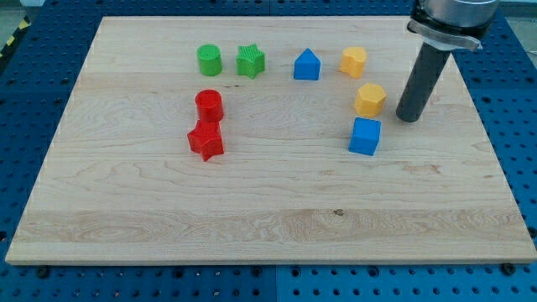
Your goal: Place the yellow hexagon vertically below the yellow heart
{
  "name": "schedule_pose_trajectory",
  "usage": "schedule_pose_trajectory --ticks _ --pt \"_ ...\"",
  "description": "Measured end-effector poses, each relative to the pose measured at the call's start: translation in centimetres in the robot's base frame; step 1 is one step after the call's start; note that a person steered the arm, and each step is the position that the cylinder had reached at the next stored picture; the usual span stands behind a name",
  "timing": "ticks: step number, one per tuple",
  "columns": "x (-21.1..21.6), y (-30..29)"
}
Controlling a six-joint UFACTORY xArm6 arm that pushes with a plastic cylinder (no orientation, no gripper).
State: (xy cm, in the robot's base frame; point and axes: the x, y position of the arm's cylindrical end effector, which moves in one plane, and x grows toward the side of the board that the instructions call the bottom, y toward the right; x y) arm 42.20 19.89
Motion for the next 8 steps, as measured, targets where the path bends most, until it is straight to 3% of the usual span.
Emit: schedule_pose_trajectory --ticks 5,8 --pt "-0.8 -4.1" --pt "-4.1 -3.8"
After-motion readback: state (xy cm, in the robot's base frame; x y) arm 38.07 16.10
